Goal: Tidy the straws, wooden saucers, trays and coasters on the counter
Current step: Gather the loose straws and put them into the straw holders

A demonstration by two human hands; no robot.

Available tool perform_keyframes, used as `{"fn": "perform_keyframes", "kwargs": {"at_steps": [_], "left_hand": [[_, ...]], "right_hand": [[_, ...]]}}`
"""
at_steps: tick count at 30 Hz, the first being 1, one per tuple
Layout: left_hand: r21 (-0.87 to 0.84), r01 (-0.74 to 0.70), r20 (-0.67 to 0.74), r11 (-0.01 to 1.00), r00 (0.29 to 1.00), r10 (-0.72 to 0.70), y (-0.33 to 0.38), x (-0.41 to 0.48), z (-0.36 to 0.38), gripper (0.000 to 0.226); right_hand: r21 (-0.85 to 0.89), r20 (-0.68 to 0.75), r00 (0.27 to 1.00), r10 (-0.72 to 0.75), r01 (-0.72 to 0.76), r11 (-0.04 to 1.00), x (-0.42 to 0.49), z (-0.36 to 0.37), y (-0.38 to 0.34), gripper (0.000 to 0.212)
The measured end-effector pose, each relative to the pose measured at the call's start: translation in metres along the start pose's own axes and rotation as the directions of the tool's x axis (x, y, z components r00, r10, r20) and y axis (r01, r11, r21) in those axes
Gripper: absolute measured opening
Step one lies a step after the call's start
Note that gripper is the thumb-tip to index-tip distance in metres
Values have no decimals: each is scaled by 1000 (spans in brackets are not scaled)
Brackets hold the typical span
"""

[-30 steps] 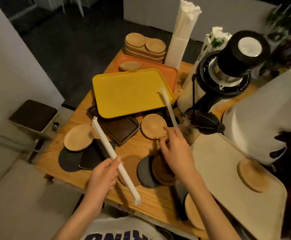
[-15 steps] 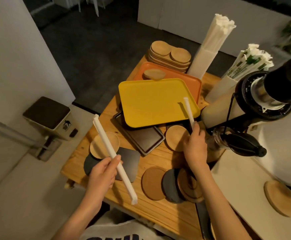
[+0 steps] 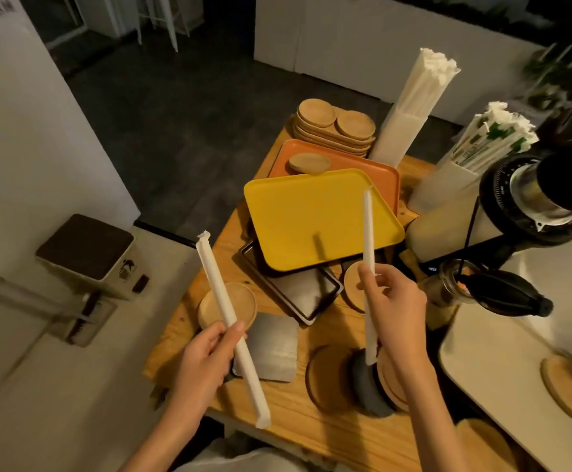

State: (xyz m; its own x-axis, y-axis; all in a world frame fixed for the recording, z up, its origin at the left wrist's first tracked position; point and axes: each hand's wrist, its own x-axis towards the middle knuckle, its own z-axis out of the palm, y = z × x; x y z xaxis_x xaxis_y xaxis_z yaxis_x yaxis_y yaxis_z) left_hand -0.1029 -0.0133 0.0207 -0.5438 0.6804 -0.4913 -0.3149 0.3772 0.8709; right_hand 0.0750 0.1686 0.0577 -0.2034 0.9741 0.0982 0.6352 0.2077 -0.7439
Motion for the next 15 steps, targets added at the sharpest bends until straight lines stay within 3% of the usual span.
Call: {"fn": "perform_keyframes", "kwargs": {"at_steps": [4,6,8,11,15], "left_hand": [[83,-122,36,989,992,120,5,-2,-8,64],[114,-150,47,982,988,145,5,-4,-10,69],[142,-165,64,976,985,158,3,-7,-10,66],[122,-148,120,981,984,133,-1,-10,-7,56],[59,-97,209,993,974,83,-3,-11,-4,50]], "right_hand": [[253,245,969,-9,-55,966,-35,5,-32,32],[393,442,897,15,-208,896,-53,14,-42,32],[426,589,808,2,-313,849,-67,27,-46,32],[409,678,734,-36,-336,849,-79,40,-50,34],[390,707,704,-64,-313,866,-87,44,-52,30]]}}
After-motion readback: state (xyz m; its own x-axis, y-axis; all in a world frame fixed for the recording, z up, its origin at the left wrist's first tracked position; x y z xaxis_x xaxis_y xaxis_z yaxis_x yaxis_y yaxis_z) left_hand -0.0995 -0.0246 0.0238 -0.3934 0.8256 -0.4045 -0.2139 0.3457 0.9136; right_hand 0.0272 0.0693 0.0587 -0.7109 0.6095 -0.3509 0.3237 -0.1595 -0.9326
